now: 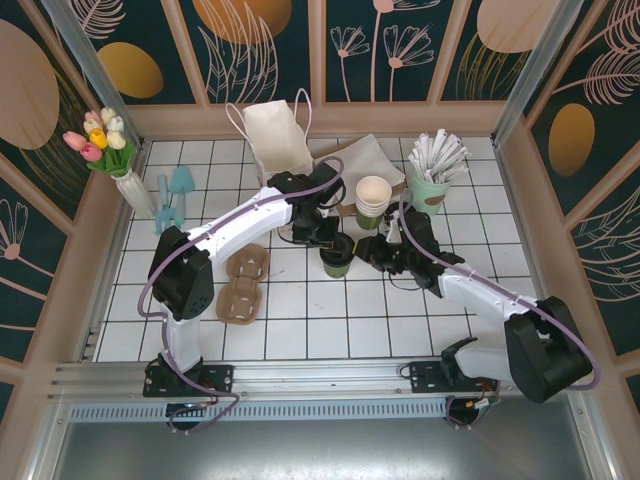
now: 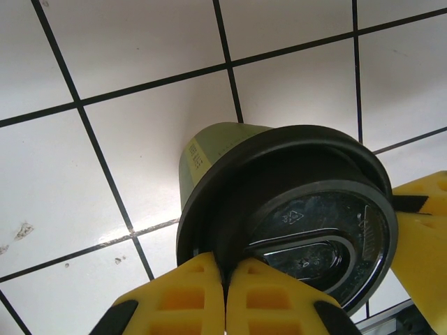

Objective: Pack the takeout coffee

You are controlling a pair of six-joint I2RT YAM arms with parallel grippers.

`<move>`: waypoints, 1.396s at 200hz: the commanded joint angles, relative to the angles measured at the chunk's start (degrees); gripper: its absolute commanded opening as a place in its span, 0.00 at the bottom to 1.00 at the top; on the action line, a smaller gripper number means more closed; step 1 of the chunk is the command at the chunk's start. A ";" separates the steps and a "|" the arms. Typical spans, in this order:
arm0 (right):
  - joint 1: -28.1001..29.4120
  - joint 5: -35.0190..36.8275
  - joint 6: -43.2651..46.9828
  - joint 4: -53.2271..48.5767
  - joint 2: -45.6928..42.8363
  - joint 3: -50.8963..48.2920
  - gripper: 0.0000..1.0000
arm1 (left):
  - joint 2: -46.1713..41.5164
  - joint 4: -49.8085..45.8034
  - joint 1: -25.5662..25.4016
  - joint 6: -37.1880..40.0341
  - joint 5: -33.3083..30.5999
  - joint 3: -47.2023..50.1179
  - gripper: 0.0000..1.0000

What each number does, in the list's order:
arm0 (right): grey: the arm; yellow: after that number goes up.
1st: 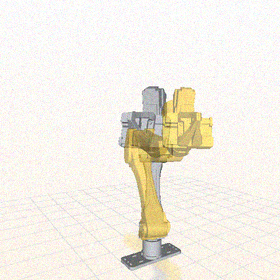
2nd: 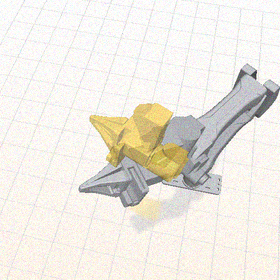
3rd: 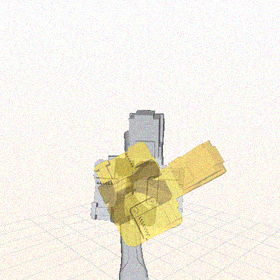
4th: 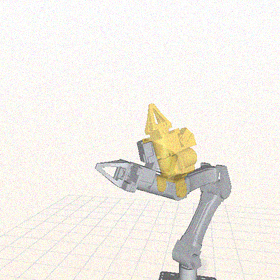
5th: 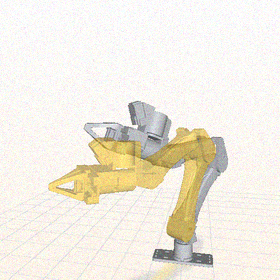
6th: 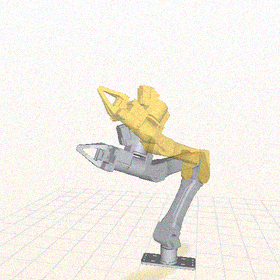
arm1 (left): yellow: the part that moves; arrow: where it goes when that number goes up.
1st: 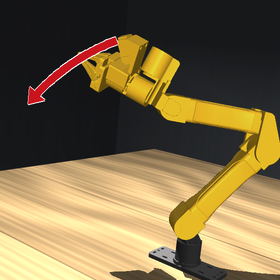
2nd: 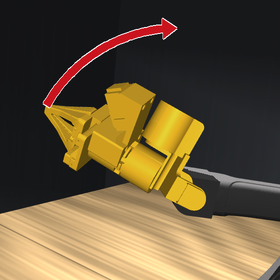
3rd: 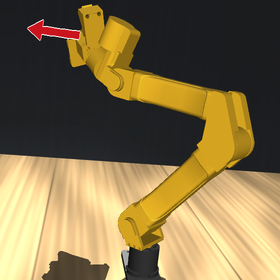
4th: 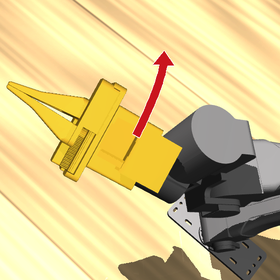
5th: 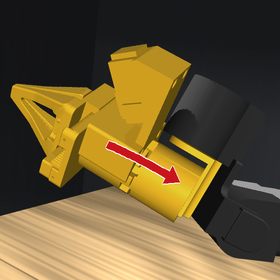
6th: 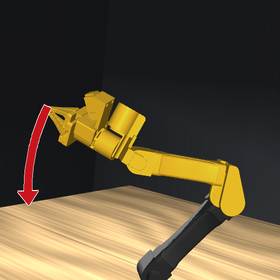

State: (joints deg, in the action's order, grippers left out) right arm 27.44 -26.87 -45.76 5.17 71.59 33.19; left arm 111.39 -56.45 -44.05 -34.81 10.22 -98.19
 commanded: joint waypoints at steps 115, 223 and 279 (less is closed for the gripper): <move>-0.73 -0.33 3.83 -18.25 4.77 3.03 0.29 | 4.43 -0.39 2.69 6.15 0.07 14.51 0.00; -4.77 -9.61 1.61 -10.97 13.74 15.55 0.50 | 4.01 -6.39 2.45 11.65 0.39 -2.68 0.00; -4.41 -12.21 2.00 -11.59 17.42 17.72 0.52 | 4.83 -6.95 1.03 11.68 0.99 -5.20 0.00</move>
State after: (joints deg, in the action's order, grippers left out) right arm 22.52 -36.47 -44.14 -5.06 87.42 49.21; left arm 113.67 -60.45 -41.85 -24.36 11.73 -101.73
